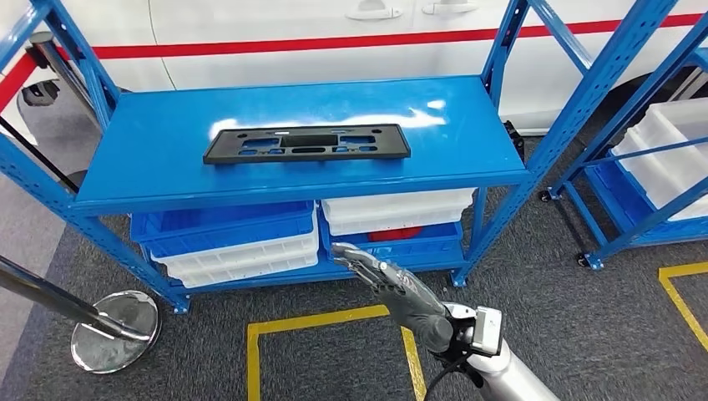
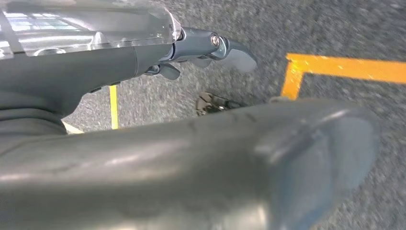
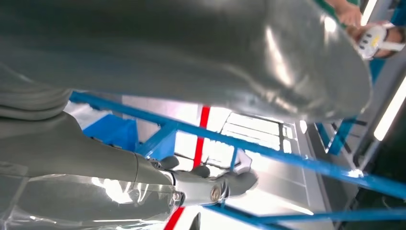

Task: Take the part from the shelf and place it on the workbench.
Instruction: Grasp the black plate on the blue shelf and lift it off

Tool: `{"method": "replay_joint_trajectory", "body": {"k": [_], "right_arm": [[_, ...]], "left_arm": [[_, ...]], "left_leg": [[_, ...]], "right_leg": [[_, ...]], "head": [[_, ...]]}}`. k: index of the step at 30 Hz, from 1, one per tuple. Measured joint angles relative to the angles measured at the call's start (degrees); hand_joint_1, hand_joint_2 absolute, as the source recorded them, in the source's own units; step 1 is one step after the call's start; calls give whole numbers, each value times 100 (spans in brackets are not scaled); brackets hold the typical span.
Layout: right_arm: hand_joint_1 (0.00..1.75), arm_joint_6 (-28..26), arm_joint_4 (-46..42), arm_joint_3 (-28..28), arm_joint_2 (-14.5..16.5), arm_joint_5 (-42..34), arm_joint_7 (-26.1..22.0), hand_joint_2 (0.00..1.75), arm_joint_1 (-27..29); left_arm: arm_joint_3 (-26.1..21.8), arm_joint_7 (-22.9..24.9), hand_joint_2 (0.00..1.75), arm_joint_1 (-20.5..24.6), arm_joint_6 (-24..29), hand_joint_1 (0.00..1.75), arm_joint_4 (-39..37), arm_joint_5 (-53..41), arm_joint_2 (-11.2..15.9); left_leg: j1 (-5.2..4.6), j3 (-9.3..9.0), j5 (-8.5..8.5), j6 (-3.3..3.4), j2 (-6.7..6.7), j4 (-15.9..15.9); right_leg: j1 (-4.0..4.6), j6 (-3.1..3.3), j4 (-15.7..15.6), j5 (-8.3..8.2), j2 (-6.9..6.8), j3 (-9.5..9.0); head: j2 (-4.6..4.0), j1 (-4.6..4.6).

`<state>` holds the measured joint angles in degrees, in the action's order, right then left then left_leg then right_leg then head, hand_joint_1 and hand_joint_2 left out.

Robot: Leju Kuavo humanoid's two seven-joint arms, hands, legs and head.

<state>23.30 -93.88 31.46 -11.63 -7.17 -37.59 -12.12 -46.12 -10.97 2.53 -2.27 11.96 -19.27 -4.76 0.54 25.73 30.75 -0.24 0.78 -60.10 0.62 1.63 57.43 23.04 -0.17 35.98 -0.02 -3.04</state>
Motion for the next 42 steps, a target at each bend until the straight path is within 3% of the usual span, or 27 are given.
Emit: {"method": "replay_joint_trajectory", "body": {"k": [2,4,6,7,8,11,12,13,15,17,18,20,21,22,23,26,27,28,30,31,33,35,36,37,38,40,42], "right_arm": [[0,1,-8,4,-54,0,1,0,-9],[0,3,-7,9,-88,-1,2,0,-9],[0,9,-6,13,-98,0,4,0,7],[0,17,-5,14,-100,0,4,0,11],[0,28,-4,14,-100,0,4,0,12],[0,79,14,19,-100,4,7,0,7],[0,91,19,20,-100,6,9,0,-2],[0,99,19,22,-101,6,9,0,-19],[0,106,6,16,-102,5,7,0,-70],[0,113,2,11,-100,5,10,0,-126],[0,116,7,10,-97,5,11,0,-142],[0,121,20,10,-92,4,14,0,-148],[0,121,27,10,-91,2,15,0,-147],[0,122,34,10,-91,0,14,0,-147],[0,121,41,10,-91,-3,14,0,-148],[0,111,75,9,-90,-18,13,0,-139],[0,107,85,8,-89,-21,12,0,-133],[0,102,92,7,-89,-25,10,0,-137],[0,100,91,8,-103,-27,6,0,-164],[0,100,90,9,-119,-28,4,0,-180],[0,100,91,12,-163,-28,5,0,-190],[0,101,95,19,-180,-28,6,0,-187],[0,102,97,22,-181,-28,6,0,-183],[0,102,100,24,-181,-28,6,0,-182],[0,102,103,25,-181,-28,6,0,-180],[0,102,115,27,-181,-28,6,0,-181],[0,101,133,33,-181,-25,10,0,-177]], "left_arm": [[1,-1,0,23,-2,0,1,-2,3],[1,0,0,24,-1,0,0,-6,5],[0,0,0,-5,3,0,1,-8,12],[-1,0,0,-18,9,0,1,-8,16],[-2,-1,0,-25,16,0,1,-8,21],[-21,-3,0,-46,36,0,-1,-9,29],[-33,-8,0,-49,38,0,-3,-10,30],[-45,-10,0,-43,39,0,-4,-11,31],[-61,-16,0,-33,40,0,-4,-17,26],[-76,-15,0,-21,43,0,-3,-31,27],[-84,-15,0,-14,48,0,-2,-39,31],[-94,-11,0,-8,58,0,-2,-53,33],[-96,-8,0,-9,63,0,-2,-61,33],[-97,-4,0,-14,68,0,-2,-72,33],[-98,-1,0,-17,71,0,-2,-85,33],[-99,2,0,-24,74,0,-8,-116,32],[-100,1,0,-19,73,0,-11,-122,33],[-101,1,0,-7,73,0,-13,-126,35],[-101,0,0,8,72,0,-13,-130,45],[-101,0,0,20,72,0,-13,-130,49],[-100,-1,0,47,67,0,-13,-130,54],[-100,-1,0,50,62,0,-13,-131,55],[-100,-1,0,40,63,0,-13,-131,57],[-101,-1,0,30,63,0,-13,-131,60],[-101,-1,0,21,63,0,-13,-130,63],[-101,-1,0,-2,63,0,-13,-130,74],[-101,2,0,-21,63,0,-13,-130,85]], "left_leg": [[7,356,-31,-41,-24,-631],[11,864,272,-86,-31,-1252],[13,1207,656,-122,-33,-1372],[13,1274,674,-129,-34,-1205],[13,1295,500,-122,-34,-918],[-10,1304,-657,-17,-41,-70],[-21,1304,-859,35,-39,34],[-33,1278,-854,91,-36,53],[-12,1143,-788,169,-28,109],[14,970,-705,211,-22,178],[17,879,-646,221,-13,206],[17,700,-514,222,13,239],[18,594,-433,218,27,246],[18,483,-350,210,36,248],[18,364,-263,199,43,249],[6,94,8,127,68,253],[0,11,74,92,75,260],[-8,-62,97,49,79,247],[-7,-122,60,-15,56,130],[-4,-42,25,-40,39,-71],[7,345,139,-75,6,-730],[7,838,520,-96,-7,-1302],[6,1018,701,-99,-10,-1398],[2,1112,752,-91,-12,-1318],[-8,1151,649,-70,-12,-1103],[-53,1142,-45,24,-7,-424],[-95,1102,-579,102,11,-2]], "right_leg": [[-32,25,-82,91,-13,-212],[-33,40,-100,238,-26,-387],[-40,30,-100,413,-11,-603],[-44,20,-100,506,-1,-725],[-47,6,-99,606,5,-853],[-33,-67,-77,879,20,-1092],[-25,-103,-69,934,27,-1132],[-20,-140,-41,946,38,-1160],[-30,-204,195,871,37,-1084],[-55,-253,794,826,29,-724],[-74,-280,1155,922,25,-450],[-115,-323,1621,1299,22,32],[-130,-339,1658,1464,20,194],[-138,-341,1528,1489,19,267],[-141,-328,1284,1358,17,294],[-90,-208,370,213,4,305],[-66,-172,219,-36,6,299],[-51,-145,170,-83,12,274],[-60,-79,109,-18,25,99],[-68,-42,72,21,23,2],[-70,13,26,129,13,-168],[-55,42,23,259,15,-296],[-44,50,23,331,24,-375],[-32,52,23,402,34,-465],[-20,52,23,478,42,-565],[6,39,32,639,45,-760],[24,-7,28,779,64,-886]], "head": [[0,1],[0,0],[0,0],[0,0],[0,0],[0,2],[0,2],[0,2],[0,1],[0,2],[0,2],[0,2],[0,2],[0,2],[0,2],[0,3],[0,4],[0,4],[0,6],[0,5],[0,5],[0,5],[0,4],[0,4],[0,4],[0,5],[0,6]]}}
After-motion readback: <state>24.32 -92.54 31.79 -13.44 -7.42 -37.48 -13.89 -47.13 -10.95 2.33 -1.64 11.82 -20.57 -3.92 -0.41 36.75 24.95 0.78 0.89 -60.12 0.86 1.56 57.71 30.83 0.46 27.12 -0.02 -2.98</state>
